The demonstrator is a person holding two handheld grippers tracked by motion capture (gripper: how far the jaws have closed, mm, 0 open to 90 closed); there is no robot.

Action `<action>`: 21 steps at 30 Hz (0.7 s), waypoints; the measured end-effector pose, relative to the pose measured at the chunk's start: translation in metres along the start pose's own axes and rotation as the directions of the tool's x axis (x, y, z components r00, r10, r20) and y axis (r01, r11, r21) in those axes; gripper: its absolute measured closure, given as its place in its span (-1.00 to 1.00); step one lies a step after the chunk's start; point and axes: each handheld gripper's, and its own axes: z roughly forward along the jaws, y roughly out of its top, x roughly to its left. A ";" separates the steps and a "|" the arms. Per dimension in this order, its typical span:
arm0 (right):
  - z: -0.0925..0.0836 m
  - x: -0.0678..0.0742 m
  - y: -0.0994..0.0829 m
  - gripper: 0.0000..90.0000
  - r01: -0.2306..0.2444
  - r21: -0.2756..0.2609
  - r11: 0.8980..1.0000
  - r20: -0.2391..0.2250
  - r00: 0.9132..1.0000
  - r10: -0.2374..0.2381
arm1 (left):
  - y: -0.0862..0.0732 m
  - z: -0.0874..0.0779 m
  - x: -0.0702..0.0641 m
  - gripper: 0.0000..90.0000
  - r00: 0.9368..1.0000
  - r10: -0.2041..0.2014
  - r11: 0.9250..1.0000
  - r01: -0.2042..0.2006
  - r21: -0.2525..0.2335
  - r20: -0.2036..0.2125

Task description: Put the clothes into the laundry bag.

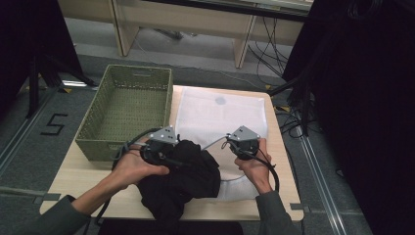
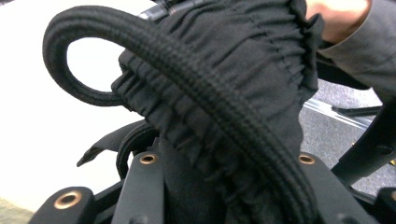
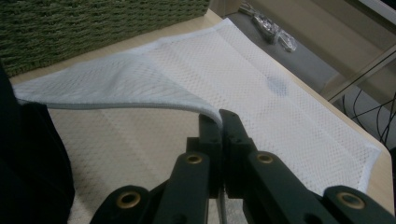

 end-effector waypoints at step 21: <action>-0.005 0.003 0.007 0.99 0.000 -0.029 1.000 -0.003 1.000 0.000 | -0.033 0.148 0.006 0.29 0.996 0.080 0.968 -0.072 0.239 -0.024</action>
